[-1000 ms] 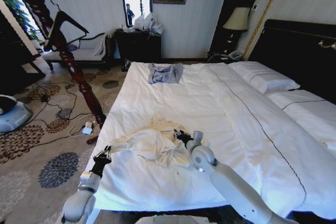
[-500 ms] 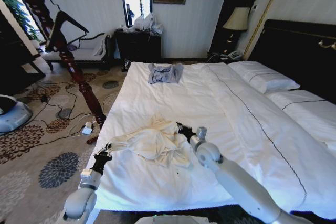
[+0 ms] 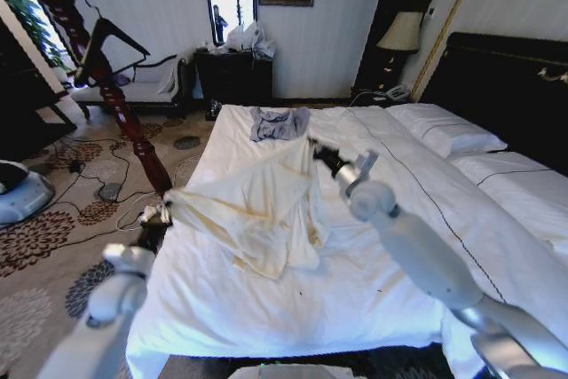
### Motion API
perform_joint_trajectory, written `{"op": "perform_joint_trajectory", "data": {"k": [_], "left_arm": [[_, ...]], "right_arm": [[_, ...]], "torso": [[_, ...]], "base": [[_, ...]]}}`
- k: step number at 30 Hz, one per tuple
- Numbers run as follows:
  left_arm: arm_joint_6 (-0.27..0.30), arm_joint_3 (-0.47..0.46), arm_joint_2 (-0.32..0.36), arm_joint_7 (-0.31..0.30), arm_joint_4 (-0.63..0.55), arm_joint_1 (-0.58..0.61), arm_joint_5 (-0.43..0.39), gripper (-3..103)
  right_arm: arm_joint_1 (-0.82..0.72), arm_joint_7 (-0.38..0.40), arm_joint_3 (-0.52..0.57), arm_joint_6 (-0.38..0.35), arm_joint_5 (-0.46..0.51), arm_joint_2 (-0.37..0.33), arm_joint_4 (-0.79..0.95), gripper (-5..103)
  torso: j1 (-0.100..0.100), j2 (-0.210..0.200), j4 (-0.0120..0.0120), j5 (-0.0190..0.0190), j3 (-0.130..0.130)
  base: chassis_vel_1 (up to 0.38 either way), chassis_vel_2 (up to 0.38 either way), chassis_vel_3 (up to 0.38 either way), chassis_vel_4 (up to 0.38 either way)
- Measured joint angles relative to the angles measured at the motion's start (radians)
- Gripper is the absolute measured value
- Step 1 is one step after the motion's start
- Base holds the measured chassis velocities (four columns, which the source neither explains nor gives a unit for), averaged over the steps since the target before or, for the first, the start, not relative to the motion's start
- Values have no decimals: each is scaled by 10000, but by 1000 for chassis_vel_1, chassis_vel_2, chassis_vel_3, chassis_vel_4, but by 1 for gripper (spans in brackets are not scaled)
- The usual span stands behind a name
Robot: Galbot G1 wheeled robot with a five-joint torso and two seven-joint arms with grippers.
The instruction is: Pick up the clothes from the bed and hang them on the clothes hanger.
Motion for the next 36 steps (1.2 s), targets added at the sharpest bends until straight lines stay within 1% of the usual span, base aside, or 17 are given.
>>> {"op": "perform_joint_trajectory", "data": {"k": [1,4,6,8,10,14,16,17,19,22,23,27,29,36], "left_arm": [[0,0,0,0,0,0,0,1],[58,-331,470,23,-236,-161,-496,1],[58,-399,540,51,-302,-118,-549,1],[52,-573,619,121,-465,29,-609,1],[50,-601,621,122,-489,37,-633,1],[74,-1099,765,61,-742,-83,-1205,1],[81,-1190,817,52,-776,-100,-1288,1],[94,-1482,998,46,-849,-131,-1535,1],[97,-1656,1102,50,-877,-144,-1656,1],[100,-2200,1423,149,-913,-150,-1986,1],[100,-2498,1574,199,-915,-120,-2141,1],[61,-2680,1616,321,-861,19,-2175,1],[-68,-2593,1447,439,-668,100,-1969,1],[-193,-2145,1146,503,-211,-48,-1645,1]], "right_arm": [[0,0,0,0,0,0,0,0],[55,-209,506,29,283,-227,634,0],[14,-265,579,33,279,-311,783,0],[-166,-421,713,60,185,-581,1202,0],[-181,-434,728,64,171,-605,1246,0],[-134,-466,979,177,357,-772,1612,0],[-105,-482,1035,211,428,-798,1660,0],[-11,-588,1223,308,626,-884,1783,0],[54,-651,1335,354,713,-931,1841,0],[307,-859,1713,484,973,-1129,2002,0],[412,-997,1942,557,1098,-1302,2087,0],[293,-1057,2131,587,1168,-1536,2247,0],[-92,-1071,2207,595,1062,-1678,2412,0],[-323,-1054,2196,597,910,-1586,2425,0]], "torso": [[0,0,0,0,0],[-2,1,1,0,-2],[-3,1,1,0,-2],[-5,1,1,-1,-2],[-5,1,1,-1,-2],[-4,1,2,0,-2],[-4,1,2,-1,-2],[-4,0,2,-1,-2],[-4,0,2,-1,-2],[-4,1,2,0,-2],[-4,1,2,0,-3],[-4,2,2,0,-3],[-5,2,1,1,-3],[-4,2,1,-1,-3]], "base": [[0,0,0,0],[0,0,0,0],[0,0,0,0],[0,0,0,0],[0,0,0,0],[0,0,0,0],[0,0,0,0],[0,0,0,0],[0,0,0,0],[0,0,0,0],[0,0,0,0],[0,0,0,0],[0,0,0,0],[0,0,0,0]]}}
